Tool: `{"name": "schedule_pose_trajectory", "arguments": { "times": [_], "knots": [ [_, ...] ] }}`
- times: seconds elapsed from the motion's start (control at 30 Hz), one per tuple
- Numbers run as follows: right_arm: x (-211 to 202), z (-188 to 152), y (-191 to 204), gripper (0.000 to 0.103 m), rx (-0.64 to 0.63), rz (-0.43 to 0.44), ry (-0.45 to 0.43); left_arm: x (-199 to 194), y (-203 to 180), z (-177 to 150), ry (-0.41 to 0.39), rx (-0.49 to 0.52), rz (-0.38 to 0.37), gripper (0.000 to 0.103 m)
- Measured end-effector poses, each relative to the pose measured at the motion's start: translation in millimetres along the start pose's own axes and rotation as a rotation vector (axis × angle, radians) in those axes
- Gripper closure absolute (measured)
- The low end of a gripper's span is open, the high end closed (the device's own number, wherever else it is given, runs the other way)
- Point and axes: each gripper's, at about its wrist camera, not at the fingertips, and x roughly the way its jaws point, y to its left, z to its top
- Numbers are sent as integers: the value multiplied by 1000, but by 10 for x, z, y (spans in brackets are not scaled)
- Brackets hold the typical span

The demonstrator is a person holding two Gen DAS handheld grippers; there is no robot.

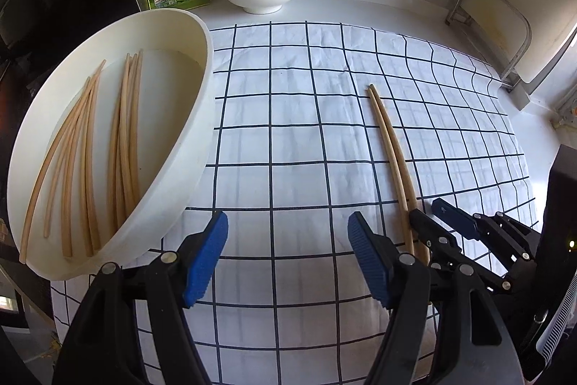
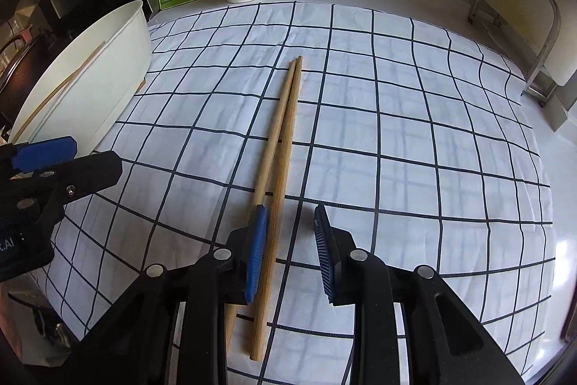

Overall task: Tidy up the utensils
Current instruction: 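Close the right tool on one of the last chopsticks, then close the left tool on the other chopstick while the right tool holds its own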

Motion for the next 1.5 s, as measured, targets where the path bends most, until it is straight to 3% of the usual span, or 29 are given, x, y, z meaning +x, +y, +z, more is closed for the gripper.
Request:
{"name": "schedule_pose_trajectory", "arguments": {
  "times": [0.07,0.5,0.93,0.97,1.1,1.2,1.3,1.37,1.4,1.47,1.5],
  "knots": [
    [6,7,-13,96,-12,-1,1,9,-40,0,0,7,-1,35],
    [-110,-142,-484,97,63,-31,-11,286,-445,43,15,45,-37,33],
    [-242,-318,-807,96,126,-36,-24,551,-766,2,21,74,9,29],
    [-244,-316,-813,95,127,-26,-25,546,-769,2,18,72,10,29],
    [-218,-269,-804,75,120,-39,-34,545,-779,-4,1,65,18,29],
    [-174,-225,-802,75,105,-59,-33,551,-768,-11,-1,56,16,30],
    [-124,-169,-743,75,65,-93,-36,528,-762,-5,-8,55,15,43],
    [-100,-149,-690,75,36,-107,-39,503,-782,-6,-10,65,9,65],
    [-94,-141,-678,79,32,-101,-39,493,-798,-7,-10,72,10,70],
    [-84,-126,-654,92,22,-94,-37,504,-818,7,-5,81,-6,94],
    [-81,-121,-647,96,19,-95,-35,510,-822,9,-1,86,-5,96]
  ]
}}
